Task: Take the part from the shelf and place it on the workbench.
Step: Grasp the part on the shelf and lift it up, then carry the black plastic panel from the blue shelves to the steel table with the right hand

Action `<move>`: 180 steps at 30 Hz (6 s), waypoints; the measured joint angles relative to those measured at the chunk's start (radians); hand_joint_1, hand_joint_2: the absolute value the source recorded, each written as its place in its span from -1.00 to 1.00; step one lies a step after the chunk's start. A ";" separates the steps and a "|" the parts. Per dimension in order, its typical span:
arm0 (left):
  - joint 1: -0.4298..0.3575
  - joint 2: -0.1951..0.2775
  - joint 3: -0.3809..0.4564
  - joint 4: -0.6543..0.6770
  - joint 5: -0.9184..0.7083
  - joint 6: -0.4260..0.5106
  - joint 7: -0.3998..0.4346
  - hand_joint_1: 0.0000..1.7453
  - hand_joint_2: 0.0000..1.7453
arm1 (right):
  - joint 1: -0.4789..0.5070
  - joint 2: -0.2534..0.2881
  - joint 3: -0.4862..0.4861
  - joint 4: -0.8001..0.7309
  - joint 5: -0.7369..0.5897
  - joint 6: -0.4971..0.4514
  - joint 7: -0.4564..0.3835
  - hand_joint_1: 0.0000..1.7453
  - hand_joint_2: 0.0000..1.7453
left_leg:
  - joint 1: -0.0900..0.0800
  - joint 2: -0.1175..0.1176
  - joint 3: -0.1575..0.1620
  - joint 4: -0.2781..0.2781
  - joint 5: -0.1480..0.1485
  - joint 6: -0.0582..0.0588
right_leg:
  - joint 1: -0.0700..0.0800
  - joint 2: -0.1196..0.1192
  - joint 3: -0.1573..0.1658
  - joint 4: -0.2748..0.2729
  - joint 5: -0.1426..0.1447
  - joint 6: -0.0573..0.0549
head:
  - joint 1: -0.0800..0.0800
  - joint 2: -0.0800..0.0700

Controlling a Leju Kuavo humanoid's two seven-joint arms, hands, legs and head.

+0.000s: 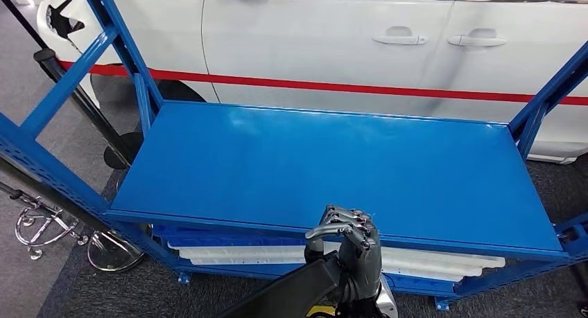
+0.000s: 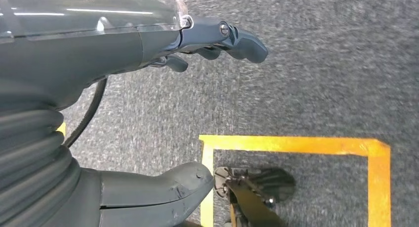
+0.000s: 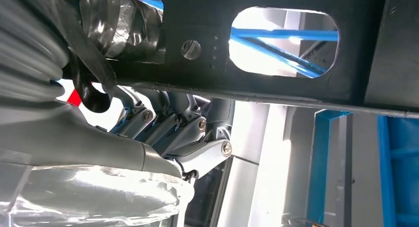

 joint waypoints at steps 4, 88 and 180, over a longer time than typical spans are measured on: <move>-0.003 0.000 0.014 0.000 0.008 -0.003 0.024 -1.00 1.00 | 0.001 0.000 0.000 0.002 -0.007 0.011 -0.001 1.00 1.00 | -0.001 0.004 -0.012 0.004 0.009 0.009 | -0.003 0.000 -0.094 0.220 -0.126 0.010 | 0.000 0.000; -0.042 0.009 -0.039 0.000 -0.192 -0.081 0.127 -1.00 1.00 | -0.284 0.170 0.184 0.366 0.168 -0.043 0.186 1.00 1.00 | -0.008 -0.005 0.032 -0.002 -0.032 -0.030 | 0.005 -0.011 -0.026 -0.023 0.059 -0.031 | -0.002 0.000; -0.052 -0.055 -0.054 -0.002 -0.273 0.114 0.137 -1.00 1.00 | -0.258 0.105 0.125 0.268 0.147 -0.038 0.224 1.00 1.00 | -0.002 0.007 0.059 0.056 -0.063 -0.046 | 0.011 -0.013 -0.086 -0.022 0.094 -0.031 | -0.004 0.000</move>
